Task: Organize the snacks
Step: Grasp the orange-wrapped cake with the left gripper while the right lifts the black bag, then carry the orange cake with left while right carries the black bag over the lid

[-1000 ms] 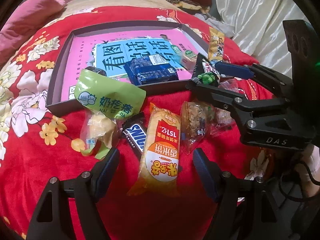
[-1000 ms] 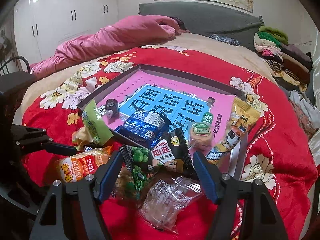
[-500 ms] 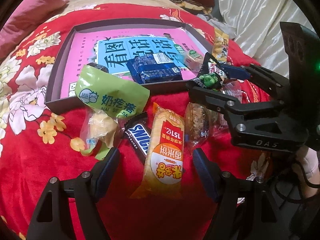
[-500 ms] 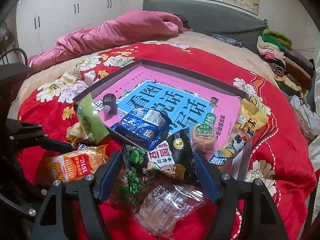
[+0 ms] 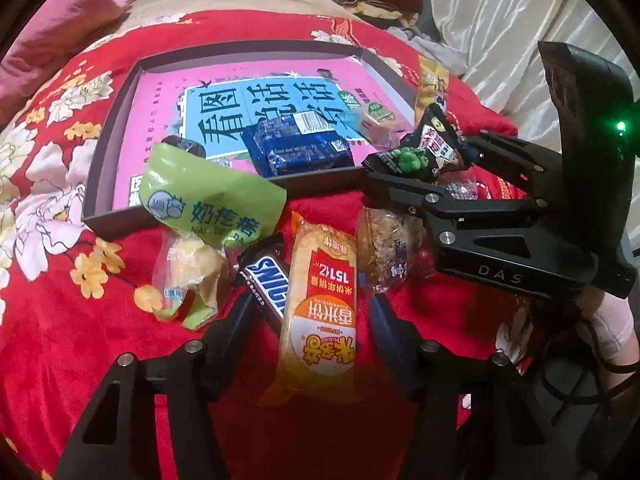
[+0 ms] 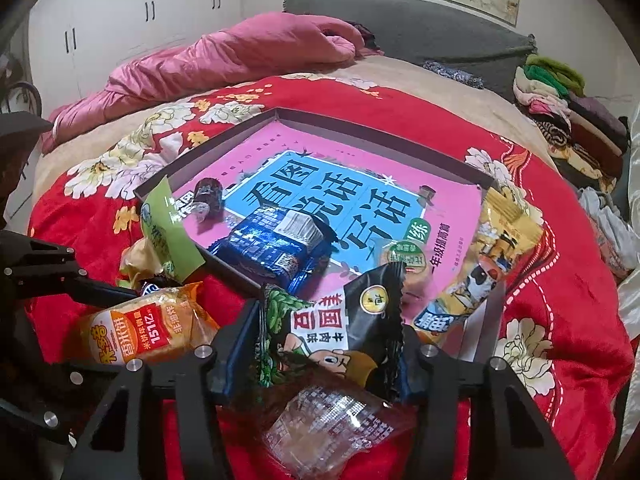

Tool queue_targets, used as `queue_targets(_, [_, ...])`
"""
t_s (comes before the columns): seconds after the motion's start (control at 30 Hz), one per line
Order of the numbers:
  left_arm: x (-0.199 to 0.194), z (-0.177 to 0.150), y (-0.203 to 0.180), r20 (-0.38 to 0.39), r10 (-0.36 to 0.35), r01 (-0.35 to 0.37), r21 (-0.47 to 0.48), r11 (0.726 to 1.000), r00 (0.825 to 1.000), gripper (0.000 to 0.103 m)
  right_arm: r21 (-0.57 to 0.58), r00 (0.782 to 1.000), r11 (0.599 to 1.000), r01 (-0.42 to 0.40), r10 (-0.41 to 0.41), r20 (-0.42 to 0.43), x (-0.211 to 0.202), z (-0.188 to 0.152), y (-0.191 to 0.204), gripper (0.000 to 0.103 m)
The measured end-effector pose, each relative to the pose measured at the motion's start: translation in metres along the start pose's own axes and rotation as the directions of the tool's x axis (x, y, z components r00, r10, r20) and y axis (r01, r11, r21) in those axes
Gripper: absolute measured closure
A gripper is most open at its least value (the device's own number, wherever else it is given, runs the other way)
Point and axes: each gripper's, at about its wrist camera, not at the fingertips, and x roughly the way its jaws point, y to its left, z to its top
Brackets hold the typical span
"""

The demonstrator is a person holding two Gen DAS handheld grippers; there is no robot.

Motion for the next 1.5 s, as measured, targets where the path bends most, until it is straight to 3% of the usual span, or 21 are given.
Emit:
queue_targets(0.23, [0.002,0.002,0.009,-0.002,-0.012,0.012,-0.027,1.000,1.000,0.057,0.051,0.999,0.999,-0.016,0.014,0.032,-0.008,0.001,-0.010,0.053])
queue_targets(0.27, [0.002,0.002,0.011,-0.001,-0.020,0.020,-0.035,0.999,1.000,0.058,0.064,0.999,0.998,-0.024,0.022,0.042,-0.010,0.002,-0.012,0.057])
queue_targets(0.63, [-0.008,-0.002,0.020,0.022,-0.063,0.065,-0.073,0.995,0.998,0.070,0.091,0.998,0.995,-0.046,0.042,0.049,-0.012,0.003,-0.016,0.067])
queue_targets(1.1, [-0.025,0.002,0.023,0.063,-0.112,0.118,-0.097,0.988,0.992,0.073,0.129,0.977,0.977,-0.169,0.148,0.155,-0.036,0.007,-0.018,0.067])
queue_targets(1.5, [-0.042,0.007,0.029,0.108,-0.101,0.113,-0.109,0.988,0.989,0.073,0.148,0.971,0.973,-0.178,0.149,0.186,-0.042,0.008,-0.021,0.067])
